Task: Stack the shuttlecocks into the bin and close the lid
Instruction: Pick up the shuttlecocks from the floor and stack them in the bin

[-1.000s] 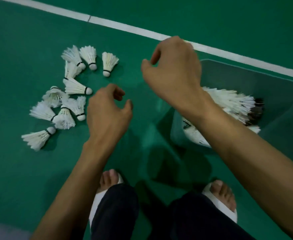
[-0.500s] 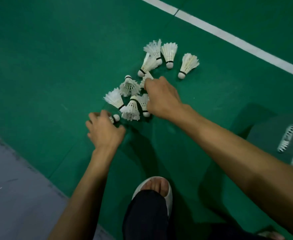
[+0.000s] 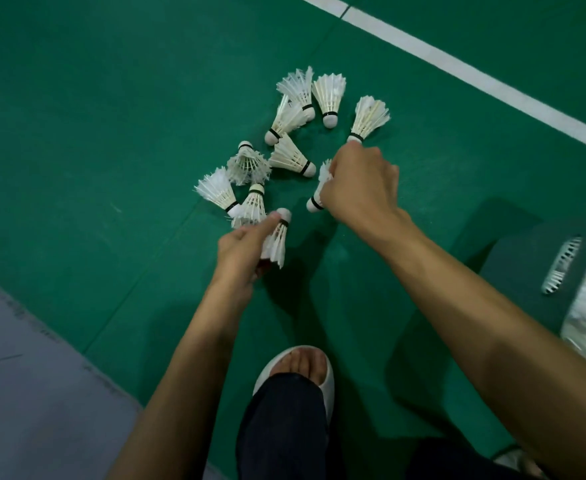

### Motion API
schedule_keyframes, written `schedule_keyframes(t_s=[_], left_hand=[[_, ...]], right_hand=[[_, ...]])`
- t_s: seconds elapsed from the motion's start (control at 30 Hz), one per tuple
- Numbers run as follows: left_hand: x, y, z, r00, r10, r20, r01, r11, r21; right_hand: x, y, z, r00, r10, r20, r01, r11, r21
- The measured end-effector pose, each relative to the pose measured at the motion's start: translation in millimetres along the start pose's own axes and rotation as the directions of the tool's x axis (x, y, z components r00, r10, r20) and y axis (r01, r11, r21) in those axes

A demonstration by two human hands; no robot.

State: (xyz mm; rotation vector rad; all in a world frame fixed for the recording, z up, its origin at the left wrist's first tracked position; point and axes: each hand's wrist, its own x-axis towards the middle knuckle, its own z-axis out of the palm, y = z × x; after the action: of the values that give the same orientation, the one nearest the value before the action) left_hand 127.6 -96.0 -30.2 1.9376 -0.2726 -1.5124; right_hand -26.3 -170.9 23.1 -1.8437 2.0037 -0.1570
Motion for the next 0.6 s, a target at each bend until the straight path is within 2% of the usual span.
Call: schedule_keyframes(t_s=[0.1, 0.2, 0.27, 0.33, 0.4, 0.5, 0.6], left_hand=[[15.9, -0.6, 23.3, 0.981, -0.064, -0.182, 0.028, 0.981, -0.192], [16.0, 9.8, 40.2, 0.922, -0.026, -0.387, -0.047, 0.983, -0.177], [13.2, 13.8, 47.8, 0.912, 0.042, -0.408, -0.102, 0.986, -0.128], [2.8, 14.5, 57.9, 0.922, 0.187, -0.338, -0.215, 0.975, -0.047], [-19.3, 15.4, 73.2, 0.910, 0.368, -0.191, -0.369, 0.929, 0.033], [-69.4, 23.9, 105.1, 0.792, 0.610, 0.017, -0.607, 0.786, 0.118], [-126.6, 31.4, 141.4, 0.653, 0.732, 0.194, -0.756, 0.644, 0.115]], right_hand=[[-6.8, 1.1, -16.2, 0.999, 0.006, -0.048, -0.006, 1.000, -0.001], [-12.0, 6.9, -30.8, 0.995, 0.020, -0.097, -0.017, 0.999, 0.030], [-16.0, 12.9, -41.5, 0.989, 0.024, -0.143, -0.018, 0.999, 0.049], [-20.5, 22.0, -55.1, 0.980, 0.058, -0.189, -0.041, 0.995, 0.091], [-26.9, 37.3, -73.1, 0.972, 0.104, -0.211, -0.069, 0.983, 0.168], [-43.4, 69.8, -109.2, 0.955, 0.187, -0.231, -0.110, 0.945, 0.307], [-69.8, 112.6, -150.9, 0.921, 0.279, -0.272, -0.162, 0.908, 0.385]])
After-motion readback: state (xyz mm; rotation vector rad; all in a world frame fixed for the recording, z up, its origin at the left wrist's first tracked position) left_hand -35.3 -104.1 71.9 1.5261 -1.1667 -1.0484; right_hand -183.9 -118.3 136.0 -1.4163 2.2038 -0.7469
